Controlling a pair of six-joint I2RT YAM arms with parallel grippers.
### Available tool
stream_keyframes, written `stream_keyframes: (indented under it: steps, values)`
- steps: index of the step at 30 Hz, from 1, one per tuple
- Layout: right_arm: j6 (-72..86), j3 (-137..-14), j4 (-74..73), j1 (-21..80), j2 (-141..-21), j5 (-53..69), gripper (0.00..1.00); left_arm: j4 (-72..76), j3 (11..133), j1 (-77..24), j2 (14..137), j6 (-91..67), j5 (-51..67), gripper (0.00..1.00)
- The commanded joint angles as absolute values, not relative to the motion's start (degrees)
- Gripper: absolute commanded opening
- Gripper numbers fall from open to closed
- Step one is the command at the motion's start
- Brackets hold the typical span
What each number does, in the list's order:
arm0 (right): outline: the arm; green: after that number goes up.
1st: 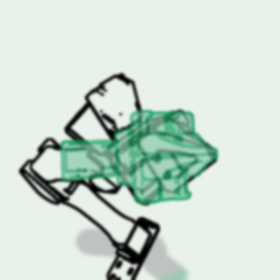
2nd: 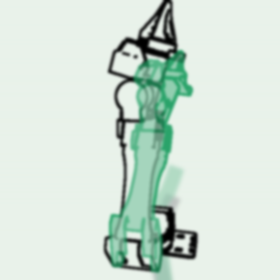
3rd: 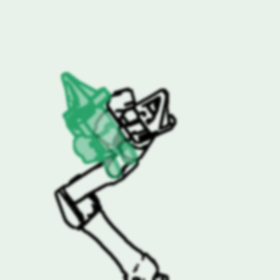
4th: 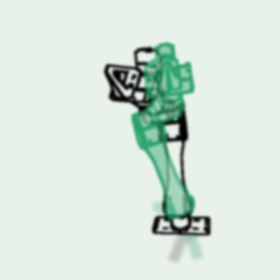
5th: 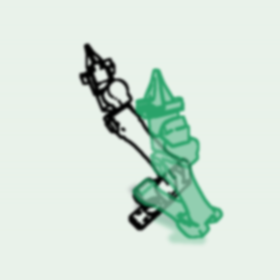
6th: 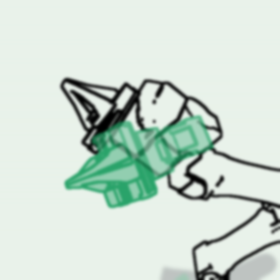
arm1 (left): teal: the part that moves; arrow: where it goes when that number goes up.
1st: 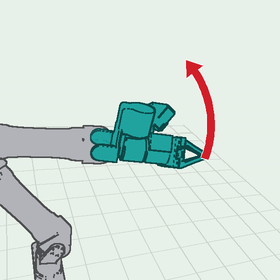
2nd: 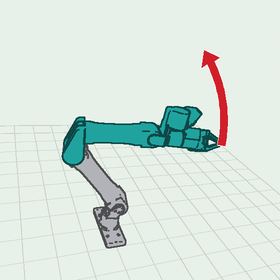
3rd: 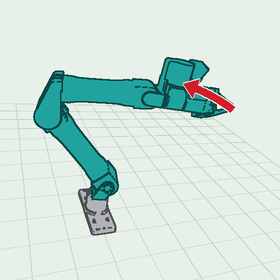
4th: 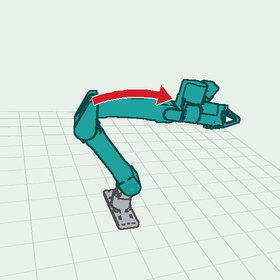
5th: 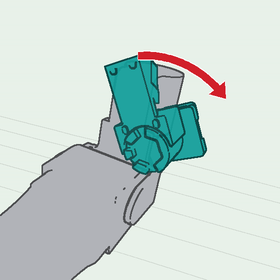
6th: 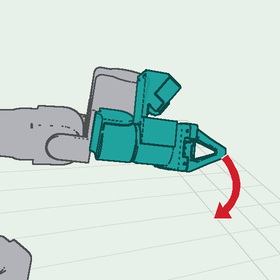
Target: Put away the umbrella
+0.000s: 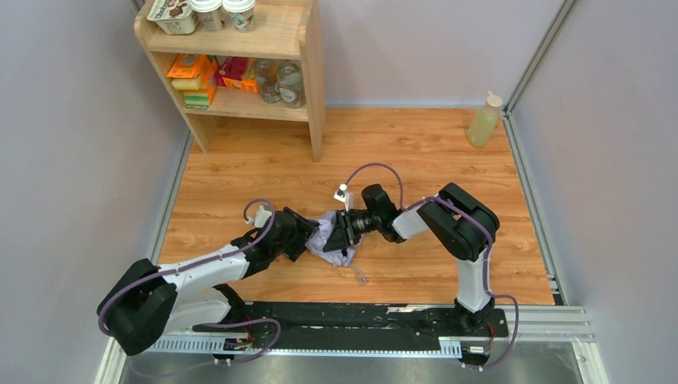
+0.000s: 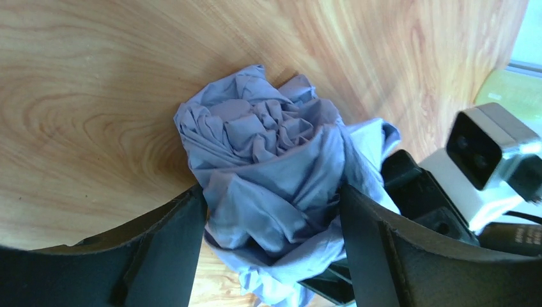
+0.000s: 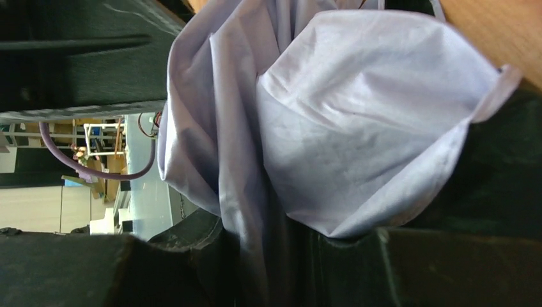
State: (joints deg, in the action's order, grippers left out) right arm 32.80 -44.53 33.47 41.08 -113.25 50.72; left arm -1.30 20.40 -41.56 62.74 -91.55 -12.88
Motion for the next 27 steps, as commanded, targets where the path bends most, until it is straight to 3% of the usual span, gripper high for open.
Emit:
stream_keyframes:
  steps: [1,6,8,11,12,13,17,19,22,27]
  values:
    - [29.9,-44.4,19.9,41.3,-116.6,50.5,0.0,2.9,21.6,-41.8,67.8,-93.7,-12.0,0.8]
    - [22.3,-49.3,8.0,41.6,-114.3,50.2,0.0,-5.1,22.3,-41.8,78.0,-95.1,-10.4,0.77]
    - [19.3,-51.8,3.3,41.9,-113.3,49.4,0.0,-7.1,21.7,-41.8,79.2,-94.7,-11.2,0.64]
    - [18.6,-55.2,-2.0,43.0,-111.0,46.9,0.03,-4.4,18.1,-42.8,77.8,-96.3,-13.4,0.37]
    - [18.1,-56.8,-4.2,43.7,-110.1,45.2,0.08,-4.4,17.2,-42.8,77.2,-97.2,-13.5,0.32]
    - [17.8,-58.2,-6.6,44.3,-109.3,43.5,0.12,-4.3,17.0,-42.8,77.1,-97.1,-13.5,0.18]
    - [15.0,-64.8,-16.5,47.1,-105.7,35.0,0.42,-6.4,17.3,-43.0,75.8,-96.4,-13.6,0.0]
    - [13.4,-67.7,-21.9,48.8,-103.0,27.6,0.61,-7.6,17.7,-43.1,75.2,-96.3,-13.7,0.0]
    - [11.6,-70.7,-27.1,51.6,-99.2,18.8,0.81,-9.1,18.1,-43.5,74.3,-96.5,-14.1,0.0]
    - [7.9,-68.9,-26.7,58.7,-94.4,1.7,0.99,-12.9,19.2,-43.7,72.4,-98.8,-12.6,0.0]
